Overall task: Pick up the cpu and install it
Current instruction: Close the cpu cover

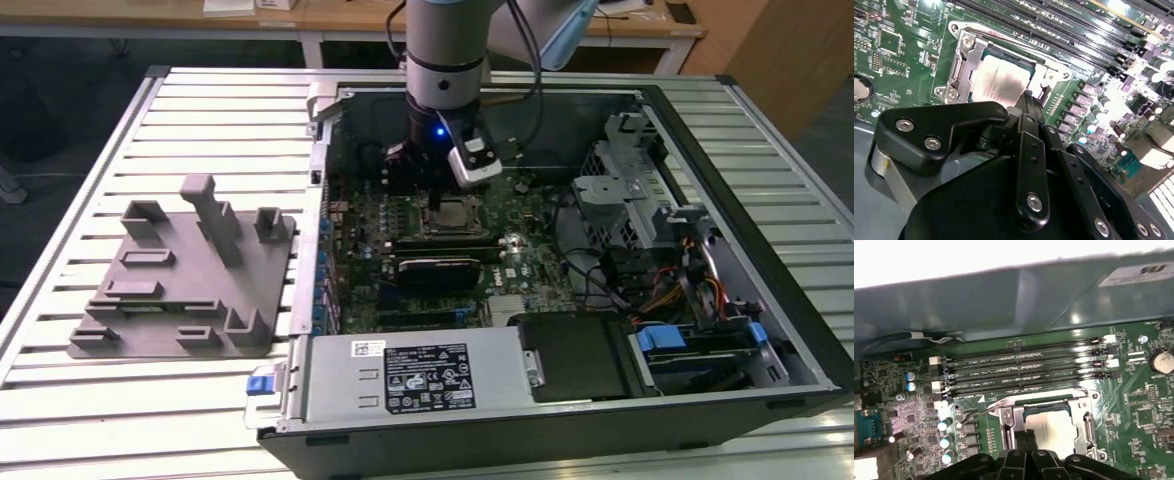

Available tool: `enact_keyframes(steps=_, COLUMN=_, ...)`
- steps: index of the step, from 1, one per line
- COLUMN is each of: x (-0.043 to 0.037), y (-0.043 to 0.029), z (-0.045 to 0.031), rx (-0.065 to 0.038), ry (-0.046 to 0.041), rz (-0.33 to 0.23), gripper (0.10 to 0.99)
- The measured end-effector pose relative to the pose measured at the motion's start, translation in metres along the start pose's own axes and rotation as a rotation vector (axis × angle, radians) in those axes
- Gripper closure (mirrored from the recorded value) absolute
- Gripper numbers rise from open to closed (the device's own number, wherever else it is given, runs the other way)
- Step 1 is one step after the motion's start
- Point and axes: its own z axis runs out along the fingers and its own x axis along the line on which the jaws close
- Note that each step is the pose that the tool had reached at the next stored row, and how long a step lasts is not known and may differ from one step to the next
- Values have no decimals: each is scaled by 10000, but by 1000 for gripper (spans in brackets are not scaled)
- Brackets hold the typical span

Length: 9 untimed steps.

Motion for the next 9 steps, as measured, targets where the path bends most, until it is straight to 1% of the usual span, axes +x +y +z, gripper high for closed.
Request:
enact_keyframes(steps=6, x=-8, y=1, z=-9, rx=0, ry=-1, rz=0, gripper=980)
enact_keyframes(steps=9, x=-89, y=12, z=-7, rx=0, ry=3, rz=1, gripper=980)
